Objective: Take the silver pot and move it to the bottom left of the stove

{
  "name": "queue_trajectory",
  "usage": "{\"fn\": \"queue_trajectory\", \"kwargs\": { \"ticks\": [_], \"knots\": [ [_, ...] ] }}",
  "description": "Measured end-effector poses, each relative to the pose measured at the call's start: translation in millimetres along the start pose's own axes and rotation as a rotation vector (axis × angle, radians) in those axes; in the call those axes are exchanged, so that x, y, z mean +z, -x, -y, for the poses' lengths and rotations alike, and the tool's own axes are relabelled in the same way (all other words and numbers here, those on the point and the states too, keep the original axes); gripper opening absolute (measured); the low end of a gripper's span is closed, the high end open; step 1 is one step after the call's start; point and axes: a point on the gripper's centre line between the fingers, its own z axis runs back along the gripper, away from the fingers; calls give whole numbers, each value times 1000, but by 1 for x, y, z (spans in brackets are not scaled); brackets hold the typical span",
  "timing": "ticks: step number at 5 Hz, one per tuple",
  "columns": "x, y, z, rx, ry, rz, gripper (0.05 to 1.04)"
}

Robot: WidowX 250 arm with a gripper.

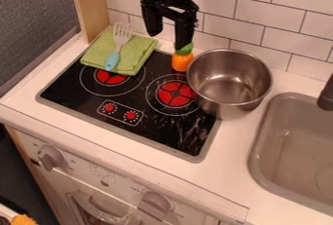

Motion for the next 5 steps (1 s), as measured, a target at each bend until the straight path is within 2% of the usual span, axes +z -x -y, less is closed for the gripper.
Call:
{"fn": "queue_trajectory", "kwargs": {
  "ticks": [1,2,3,4,5],
  "knots": [
    [-13,3,1,1,13,-34,1006],
    [-15,-8,35,-91,7,-37,1006],
    [12,-23,79,-210,-57,30,1006],
    [36,-24,110,-275,-104,80,1006],
    [33,-22,154,-385,-64,72,1006]
  ]
}}
